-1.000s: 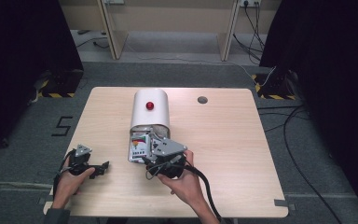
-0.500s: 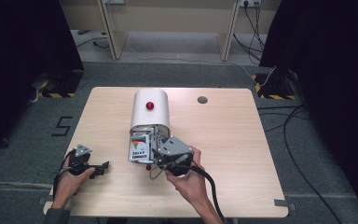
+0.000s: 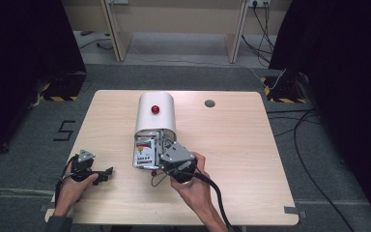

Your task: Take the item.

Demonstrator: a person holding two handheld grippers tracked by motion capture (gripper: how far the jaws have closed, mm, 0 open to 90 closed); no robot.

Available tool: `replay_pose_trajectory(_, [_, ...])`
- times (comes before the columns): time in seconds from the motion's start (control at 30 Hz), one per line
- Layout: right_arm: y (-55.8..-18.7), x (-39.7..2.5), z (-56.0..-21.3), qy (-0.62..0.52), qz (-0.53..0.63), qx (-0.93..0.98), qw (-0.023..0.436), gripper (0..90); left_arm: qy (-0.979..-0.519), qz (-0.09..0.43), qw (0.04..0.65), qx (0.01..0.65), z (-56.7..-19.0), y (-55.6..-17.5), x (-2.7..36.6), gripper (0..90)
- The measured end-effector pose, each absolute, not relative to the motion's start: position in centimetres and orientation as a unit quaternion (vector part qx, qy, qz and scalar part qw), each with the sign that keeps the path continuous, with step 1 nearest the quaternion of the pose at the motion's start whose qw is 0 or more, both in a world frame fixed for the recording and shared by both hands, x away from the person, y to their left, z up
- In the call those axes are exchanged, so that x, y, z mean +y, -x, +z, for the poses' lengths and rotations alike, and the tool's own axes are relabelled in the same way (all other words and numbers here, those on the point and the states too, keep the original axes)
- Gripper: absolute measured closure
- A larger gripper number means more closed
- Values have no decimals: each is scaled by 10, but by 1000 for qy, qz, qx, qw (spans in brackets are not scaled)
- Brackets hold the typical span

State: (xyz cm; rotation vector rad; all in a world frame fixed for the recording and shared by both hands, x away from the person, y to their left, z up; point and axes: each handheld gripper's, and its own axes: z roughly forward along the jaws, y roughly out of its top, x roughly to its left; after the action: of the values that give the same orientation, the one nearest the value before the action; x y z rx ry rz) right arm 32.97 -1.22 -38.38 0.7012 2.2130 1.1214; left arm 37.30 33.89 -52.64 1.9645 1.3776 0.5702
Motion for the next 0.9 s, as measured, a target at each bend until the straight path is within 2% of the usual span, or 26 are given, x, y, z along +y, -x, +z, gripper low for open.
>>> replay_pose_trajectory(0.2, [-332, -10, -391, -256, 403, 830, 288, 684, -751, 219, 332, 527, -526, -373, 339, 0])
replay_pose_trajectory(0.57, [-337, -23, -391, -247, 439, 817, 280, 851, -751, 218, 332, 527, -527, -373, 339, 0])
replay_pose_trajectory(0.9, [-329, -29, -377, -231, 466, 807, 280, 870, -751, 218, 332, 527, -526, -373, 339, 0])
